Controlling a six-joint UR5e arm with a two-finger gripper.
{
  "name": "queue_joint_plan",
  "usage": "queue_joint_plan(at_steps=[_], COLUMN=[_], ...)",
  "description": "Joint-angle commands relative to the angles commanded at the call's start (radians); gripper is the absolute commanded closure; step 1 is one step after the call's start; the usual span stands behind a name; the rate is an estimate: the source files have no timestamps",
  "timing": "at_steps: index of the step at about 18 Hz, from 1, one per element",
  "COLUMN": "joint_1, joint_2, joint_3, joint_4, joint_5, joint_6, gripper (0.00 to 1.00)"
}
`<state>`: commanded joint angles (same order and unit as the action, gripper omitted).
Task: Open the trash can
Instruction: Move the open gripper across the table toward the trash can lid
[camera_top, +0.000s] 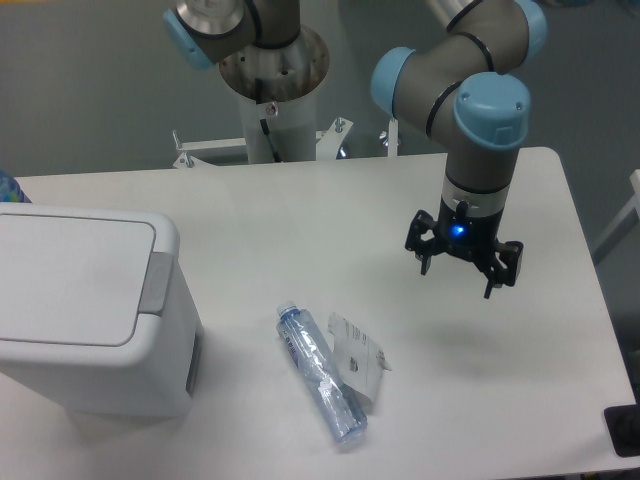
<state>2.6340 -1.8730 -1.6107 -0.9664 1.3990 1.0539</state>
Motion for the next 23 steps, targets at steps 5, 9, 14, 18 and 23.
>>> queue_joint_plan(at_steps=[5,9,14,18,23], joint_1=[-0.045,-0.091,-0.141,-0.169,-0.219], joint_2=[0.020,0.018,0.018,0.018,0.020], joint_3=[0.041,0.084,0.127,0.170,0.209], joint_4=[0.000,0.000,0.000,-0.002,-0.002], joint_5=[-0.061,-0.063,-0.064,-0.083,-0.091], joint_6=[-0.149,-0.277,-0.446,-0.590,-0.781], gripper=[0.00,0.00,0.00,0.00,0.00])
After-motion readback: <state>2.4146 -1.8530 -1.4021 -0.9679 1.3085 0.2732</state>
